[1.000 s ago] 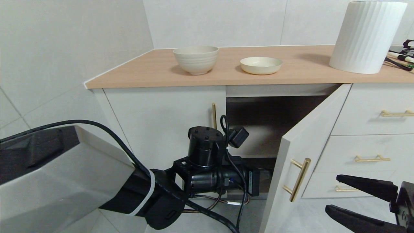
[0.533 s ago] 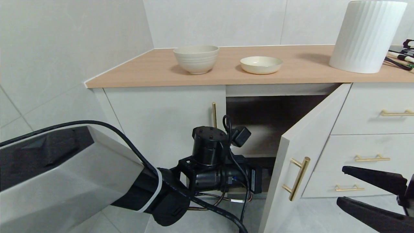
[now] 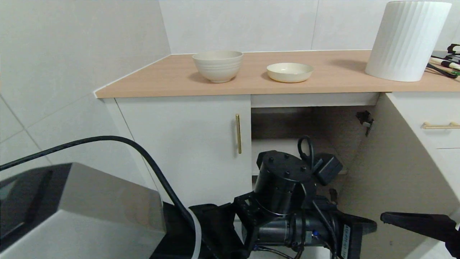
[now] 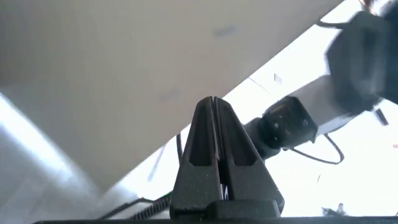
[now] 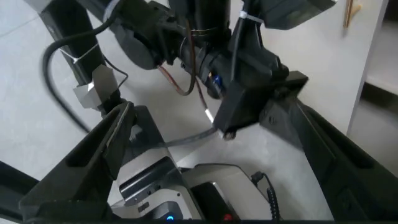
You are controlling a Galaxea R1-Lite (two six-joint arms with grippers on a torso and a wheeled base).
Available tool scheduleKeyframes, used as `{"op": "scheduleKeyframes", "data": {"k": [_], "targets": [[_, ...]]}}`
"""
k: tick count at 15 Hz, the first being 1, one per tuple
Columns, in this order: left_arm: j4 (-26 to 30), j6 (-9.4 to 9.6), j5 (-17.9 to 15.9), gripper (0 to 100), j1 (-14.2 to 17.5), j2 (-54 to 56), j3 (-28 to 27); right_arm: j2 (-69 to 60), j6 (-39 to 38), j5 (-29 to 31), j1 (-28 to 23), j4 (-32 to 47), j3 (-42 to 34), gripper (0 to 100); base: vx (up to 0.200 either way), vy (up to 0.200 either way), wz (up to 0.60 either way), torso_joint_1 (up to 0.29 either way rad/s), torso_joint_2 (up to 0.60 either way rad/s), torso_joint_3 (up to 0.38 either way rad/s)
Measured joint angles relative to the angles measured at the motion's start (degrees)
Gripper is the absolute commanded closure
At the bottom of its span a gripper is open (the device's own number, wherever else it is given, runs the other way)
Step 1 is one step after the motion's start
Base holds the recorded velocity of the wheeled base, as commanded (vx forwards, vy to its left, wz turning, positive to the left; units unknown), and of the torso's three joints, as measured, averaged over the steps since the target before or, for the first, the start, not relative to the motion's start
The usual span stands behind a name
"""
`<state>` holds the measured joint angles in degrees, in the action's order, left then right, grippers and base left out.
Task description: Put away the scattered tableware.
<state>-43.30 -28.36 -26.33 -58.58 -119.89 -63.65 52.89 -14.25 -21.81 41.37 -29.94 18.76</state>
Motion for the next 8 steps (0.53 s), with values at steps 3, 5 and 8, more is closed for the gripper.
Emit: {"op": "scheduleKeyframes", "data": {"k": [3,5,8], "targets": [[-2.2,-0.16,0.1,100,2.6,1.8,3.8,0.1,-0.1,0.4,0.0,0.1,0.0,0,0.0,0.0,0.0,0.0,0.0,0.0],[-4.9,-0.07,0.2,100,6.2,3.9,7.8,1.6,-0.1,2.2,-0.1,0.3,0.6,0,0.0,0.0,0.0,0.0,0.0,0.0],[-6.0,0.24,0.7,100,11.4,9.4,14.0,7.7,-0.1,5.6,-0.3,0.2,3.0,0,0.0,0.0,0.0,0.0,0.0,0.0]]}}
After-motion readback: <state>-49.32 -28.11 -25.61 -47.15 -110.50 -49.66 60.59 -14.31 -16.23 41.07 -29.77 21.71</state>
